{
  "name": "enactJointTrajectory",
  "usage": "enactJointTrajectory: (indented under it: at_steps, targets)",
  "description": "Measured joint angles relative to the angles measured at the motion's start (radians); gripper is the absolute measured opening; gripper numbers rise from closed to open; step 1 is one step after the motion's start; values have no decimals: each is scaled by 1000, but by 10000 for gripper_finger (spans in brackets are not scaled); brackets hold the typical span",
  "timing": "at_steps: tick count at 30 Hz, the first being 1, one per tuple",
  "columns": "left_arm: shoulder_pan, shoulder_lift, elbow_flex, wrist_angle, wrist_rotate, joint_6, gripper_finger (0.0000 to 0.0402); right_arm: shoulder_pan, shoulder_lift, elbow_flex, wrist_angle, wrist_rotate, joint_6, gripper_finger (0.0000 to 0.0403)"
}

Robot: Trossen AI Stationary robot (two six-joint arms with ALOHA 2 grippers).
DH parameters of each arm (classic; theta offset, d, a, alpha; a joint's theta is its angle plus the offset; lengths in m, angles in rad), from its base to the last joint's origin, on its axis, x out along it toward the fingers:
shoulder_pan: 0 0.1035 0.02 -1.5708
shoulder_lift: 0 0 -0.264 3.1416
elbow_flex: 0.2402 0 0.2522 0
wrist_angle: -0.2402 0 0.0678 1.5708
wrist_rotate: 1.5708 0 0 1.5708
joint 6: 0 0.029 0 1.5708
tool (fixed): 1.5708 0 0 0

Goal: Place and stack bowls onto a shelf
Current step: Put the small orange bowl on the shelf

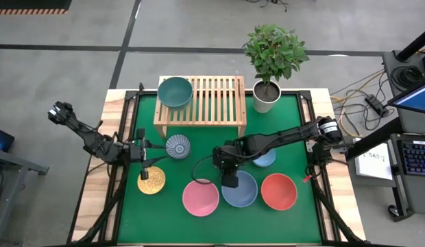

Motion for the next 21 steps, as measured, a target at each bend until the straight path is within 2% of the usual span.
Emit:
enactJointTrajectory:
  at_steps: [3,7,9,12,15,21]
  targets:
    - [0,0,0,0,0,0,125,1,0,0,0,4,27,85]
    - [0,0,0,0,0,0,125,13,0,0,0,86,-2,22]
    - [0,0,0,0,0,0,125,17,1,0,4,85,1,19]
    - [0,0,0,1,0,0,125,18,16,0,6,39,44,43]
    - [0,0,0,3,0,-4,125,18,35,0,4,9,57,85]
    - [0,4,0,3,0,-4,125,18,57,0,8,109,75,170]
